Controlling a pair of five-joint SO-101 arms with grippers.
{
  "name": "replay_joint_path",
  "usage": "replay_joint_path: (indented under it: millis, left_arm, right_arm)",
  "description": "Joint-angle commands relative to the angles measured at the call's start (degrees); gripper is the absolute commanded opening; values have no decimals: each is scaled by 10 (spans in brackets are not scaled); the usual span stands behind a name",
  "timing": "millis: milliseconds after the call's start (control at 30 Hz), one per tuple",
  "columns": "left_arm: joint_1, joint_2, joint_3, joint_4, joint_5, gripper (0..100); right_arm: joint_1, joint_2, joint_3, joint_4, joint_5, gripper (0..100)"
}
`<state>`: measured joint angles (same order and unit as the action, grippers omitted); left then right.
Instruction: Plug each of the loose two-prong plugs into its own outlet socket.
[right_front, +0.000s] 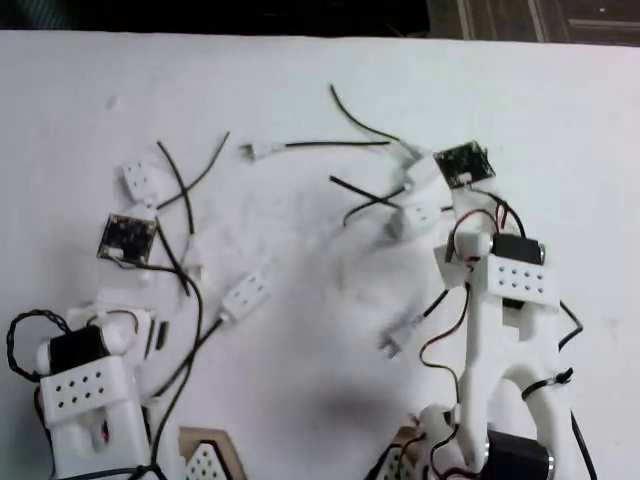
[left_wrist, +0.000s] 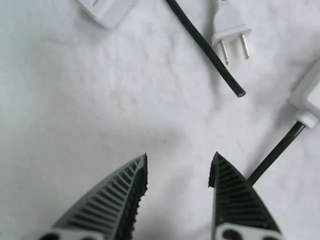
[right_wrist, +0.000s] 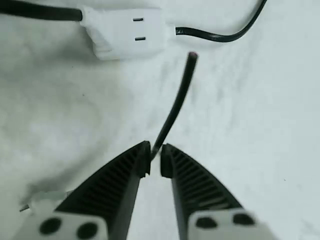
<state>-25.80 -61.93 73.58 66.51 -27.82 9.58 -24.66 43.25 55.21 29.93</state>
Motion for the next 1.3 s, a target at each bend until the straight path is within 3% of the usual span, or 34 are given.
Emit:
replay_joint_path:
  millis: [0,67,267,433,700,1067,1267]
  left_arm:
    - [-4,-8,0,-8,5,212]
    - [-4,-8,0,-8,5,212]
    - [-4,-8,0,-8,5,212]
    - [-4,-8,0,-8,5,212]
    - [-4,-8,0,-8,5,212]
    - [-4,-8,0,-8,5,212]
    - [-4,-8,0,-8,5,212]
  right_arm:
    - [7,-27,-27,4,-49,184]
    - [5,-27,-35,44,-72,223]
    - [-12,-27,-70,211,-129,204]
    - [-72,-22,-65,300,-210,205]
    - [-169,-22,58,209,-324,205]
    - [-173,-21,120,119,-335,204]
    - [-175,-21,120,83,-396,204]
